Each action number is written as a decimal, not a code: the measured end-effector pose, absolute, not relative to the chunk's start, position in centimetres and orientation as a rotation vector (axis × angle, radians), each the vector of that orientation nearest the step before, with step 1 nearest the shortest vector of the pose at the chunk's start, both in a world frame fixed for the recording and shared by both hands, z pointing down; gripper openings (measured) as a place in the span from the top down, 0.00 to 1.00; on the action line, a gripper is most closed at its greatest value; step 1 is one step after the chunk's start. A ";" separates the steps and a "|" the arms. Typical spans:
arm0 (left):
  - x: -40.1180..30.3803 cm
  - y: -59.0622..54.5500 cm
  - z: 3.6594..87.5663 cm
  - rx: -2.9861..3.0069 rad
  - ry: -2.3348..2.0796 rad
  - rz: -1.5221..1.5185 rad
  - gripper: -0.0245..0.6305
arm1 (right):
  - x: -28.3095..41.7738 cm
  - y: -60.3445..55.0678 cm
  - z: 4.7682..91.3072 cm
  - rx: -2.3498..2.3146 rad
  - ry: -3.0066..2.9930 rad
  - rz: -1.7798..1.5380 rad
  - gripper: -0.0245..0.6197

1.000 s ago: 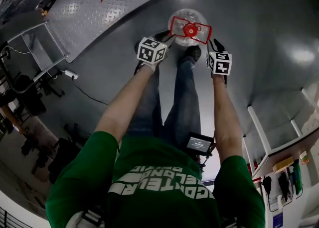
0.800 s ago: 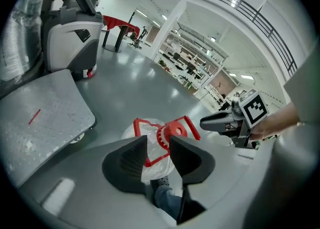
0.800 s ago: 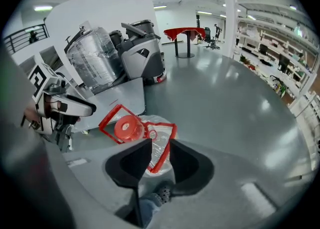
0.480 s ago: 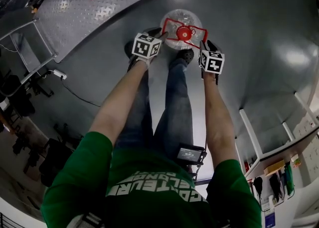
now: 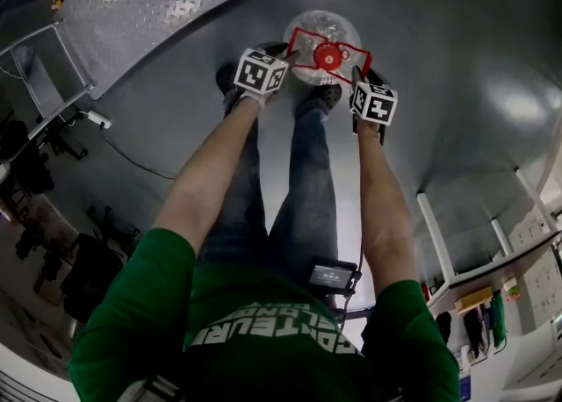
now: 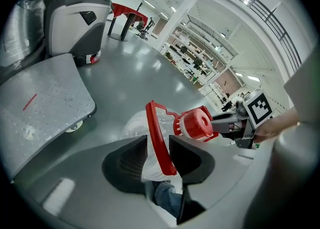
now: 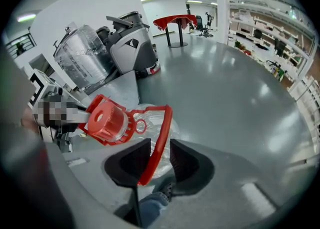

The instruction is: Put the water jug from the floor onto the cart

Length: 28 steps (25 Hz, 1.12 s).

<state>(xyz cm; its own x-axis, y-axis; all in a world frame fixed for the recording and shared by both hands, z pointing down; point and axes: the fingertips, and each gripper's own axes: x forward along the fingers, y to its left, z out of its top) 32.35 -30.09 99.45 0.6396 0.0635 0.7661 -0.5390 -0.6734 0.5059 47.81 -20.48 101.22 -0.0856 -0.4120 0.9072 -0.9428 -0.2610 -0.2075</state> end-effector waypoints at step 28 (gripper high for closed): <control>33.0 -29.5 100.0 1.907 -0.439 0.925 0.86 | 47.3 -20.7 101.3 1.818 -1.401 1.563 0.94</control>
